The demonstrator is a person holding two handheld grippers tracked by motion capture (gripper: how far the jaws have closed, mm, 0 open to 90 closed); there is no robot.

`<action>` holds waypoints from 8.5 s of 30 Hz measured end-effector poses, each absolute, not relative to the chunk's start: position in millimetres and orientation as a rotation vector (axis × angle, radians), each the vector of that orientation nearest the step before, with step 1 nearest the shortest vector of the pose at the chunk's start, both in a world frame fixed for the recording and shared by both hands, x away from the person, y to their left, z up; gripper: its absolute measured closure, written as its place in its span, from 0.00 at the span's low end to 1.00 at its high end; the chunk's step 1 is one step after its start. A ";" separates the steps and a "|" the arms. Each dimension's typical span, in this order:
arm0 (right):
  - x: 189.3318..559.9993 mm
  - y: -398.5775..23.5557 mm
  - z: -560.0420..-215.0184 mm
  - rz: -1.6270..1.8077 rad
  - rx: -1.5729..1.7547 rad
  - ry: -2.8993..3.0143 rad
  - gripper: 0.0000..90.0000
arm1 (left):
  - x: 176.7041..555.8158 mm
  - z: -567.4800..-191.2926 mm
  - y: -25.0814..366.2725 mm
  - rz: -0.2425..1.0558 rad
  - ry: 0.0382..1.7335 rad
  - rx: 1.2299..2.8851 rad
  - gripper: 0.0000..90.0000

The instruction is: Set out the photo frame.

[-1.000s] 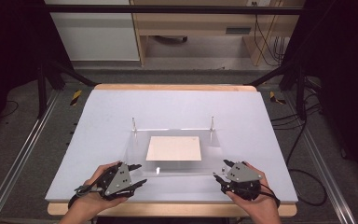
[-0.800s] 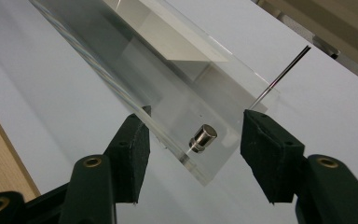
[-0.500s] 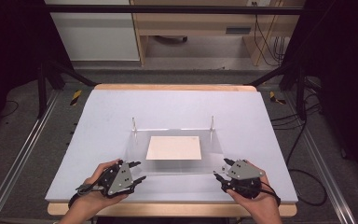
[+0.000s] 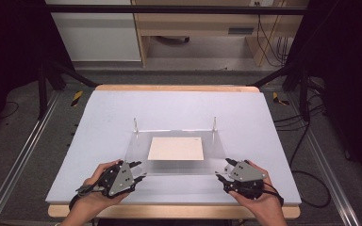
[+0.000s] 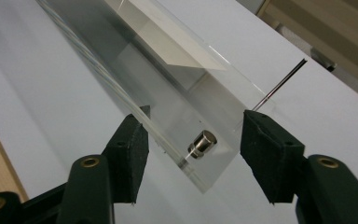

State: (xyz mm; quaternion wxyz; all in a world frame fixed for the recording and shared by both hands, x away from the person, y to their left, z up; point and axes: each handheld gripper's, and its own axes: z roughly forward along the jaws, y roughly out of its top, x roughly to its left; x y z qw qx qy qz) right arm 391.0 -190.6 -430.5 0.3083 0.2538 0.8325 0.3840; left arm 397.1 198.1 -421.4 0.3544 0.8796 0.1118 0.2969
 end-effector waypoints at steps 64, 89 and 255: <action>467.3 -175.7 -340.9 1.040 0.660 2.222 0.61 | 474.4 -322.3 211.8 0.682 0.410 2.254 0.73; 513.1 -178.9 -326.3 1.175 0.663 2.157 0.52 | 525.4 -295.8 213.5 0.615 0.412 2.251 0.70; 581.8 -196.7 -335.2 1.241 1.023 1.984 0.09 | 492.5 -388.8 295.0 0.592 0.893 1.874 0.13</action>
